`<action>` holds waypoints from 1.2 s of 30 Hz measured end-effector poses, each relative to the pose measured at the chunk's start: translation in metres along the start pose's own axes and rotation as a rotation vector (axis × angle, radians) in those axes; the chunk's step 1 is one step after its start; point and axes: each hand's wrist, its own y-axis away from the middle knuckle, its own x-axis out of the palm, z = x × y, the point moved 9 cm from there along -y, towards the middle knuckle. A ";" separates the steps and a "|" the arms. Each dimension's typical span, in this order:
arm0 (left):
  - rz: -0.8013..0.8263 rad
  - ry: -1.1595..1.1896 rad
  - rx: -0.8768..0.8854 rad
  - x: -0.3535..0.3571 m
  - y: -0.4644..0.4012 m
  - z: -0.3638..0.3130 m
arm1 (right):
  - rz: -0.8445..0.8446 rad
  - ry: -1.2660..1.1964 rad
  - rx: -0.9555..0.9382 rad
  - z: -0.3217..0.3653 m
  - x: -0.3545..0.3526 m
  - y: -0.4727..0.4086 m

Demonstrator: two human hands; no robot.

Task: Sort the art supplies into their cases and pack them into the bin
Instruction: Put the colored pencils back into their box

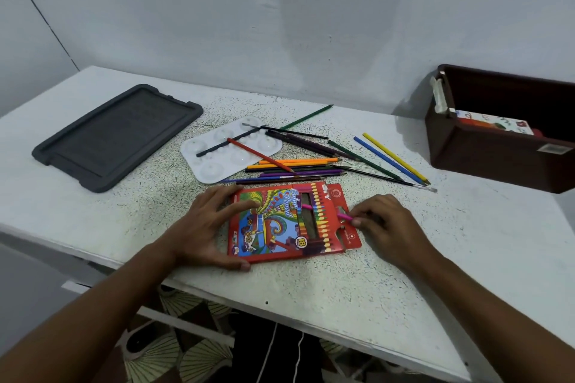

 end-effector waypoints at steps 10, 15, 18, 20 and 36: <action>-0.012 -0.002 0.012 0.000 0.000 0.000 | 0.097 -0.045 -0.094 0.004 0.012 0.012; -0.018 -0.005 0.020 0.000 0.000 -0.002 | 0.115 -0.075 -0.129 0.010 0.010 0.011; -0.009 -0.011 0.013 0.001 0.000 0.000 | 0.144 -0.134 -0.123 0.014 0.010 0.011; 0.000 -0.004 0.011 0.001 0.000 0.000 | 0.142 -0.317 -0.001 0.010 0.006 0.006; -0.019 0.051 -0.001 -0.002 0.004 0.001 | 0.119 0.473 -0.087 0.029 0.037 -0.091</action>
